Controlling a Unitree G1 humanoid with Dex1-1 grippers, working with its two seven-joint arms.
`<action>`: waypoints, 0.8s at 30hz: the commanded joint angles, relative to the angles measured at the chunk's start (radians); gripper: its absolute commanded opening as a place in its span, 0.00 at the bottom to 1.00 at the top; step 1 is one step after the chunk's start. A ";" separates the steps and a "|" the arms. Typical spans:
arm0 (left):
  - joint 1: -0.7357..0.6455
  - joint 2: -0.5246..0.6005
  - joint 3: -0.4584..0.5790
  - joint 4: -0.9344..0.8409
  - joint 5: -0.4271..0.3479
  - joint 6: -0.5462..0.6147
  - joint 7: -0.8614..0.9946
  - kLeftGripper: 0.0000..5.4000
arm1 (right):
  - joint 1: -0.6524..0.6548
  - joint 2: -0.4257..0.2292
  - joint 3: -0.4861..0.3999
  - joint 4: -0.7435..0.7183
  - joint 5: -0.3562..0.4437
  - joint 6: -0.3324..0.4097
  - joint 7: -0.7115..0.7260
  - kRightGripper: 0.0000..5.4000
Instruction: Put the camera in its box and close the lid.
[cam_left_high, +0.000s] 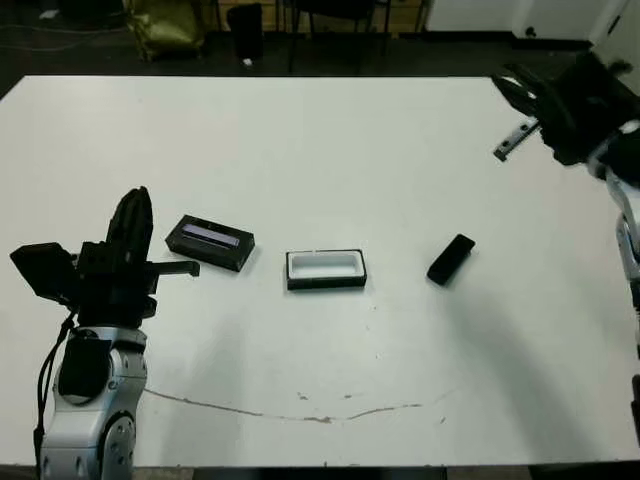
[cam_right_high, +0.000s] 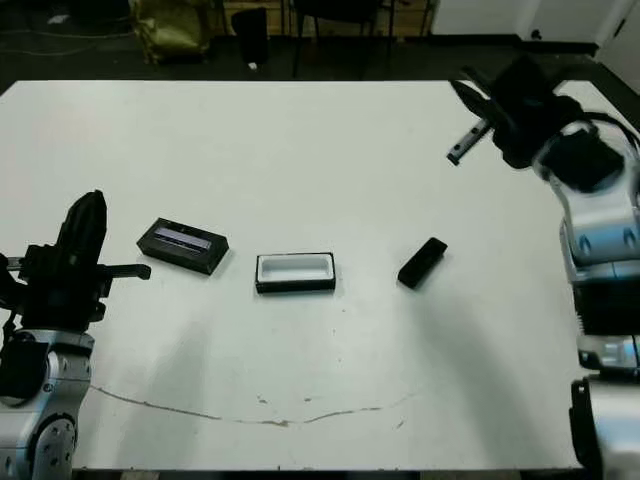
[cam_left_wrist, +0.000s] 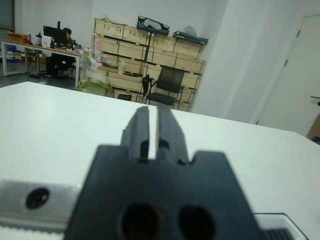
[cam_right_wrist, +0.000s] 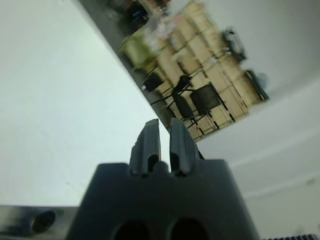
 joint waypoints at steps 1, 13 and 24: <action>0.019 0.003 0.002 0.005 0.004 0.008 0.002 0.00 | -0.083 0.004 0.089 0.142 -0.091 -0.007 0.063 0.00; 0.027 0.002 0.004 0.005 0.003 0.006 0.001 0.00 | -0.216 0.067 0.230 0.404 -0.225 -0.059 0.209 0.00; 0.025 0.003 -0.003 0.006 0.009 0.008 0.001 0.00 | -0.242 0.079 0.272 0.497 -0.267 -0.086 0.307 0.00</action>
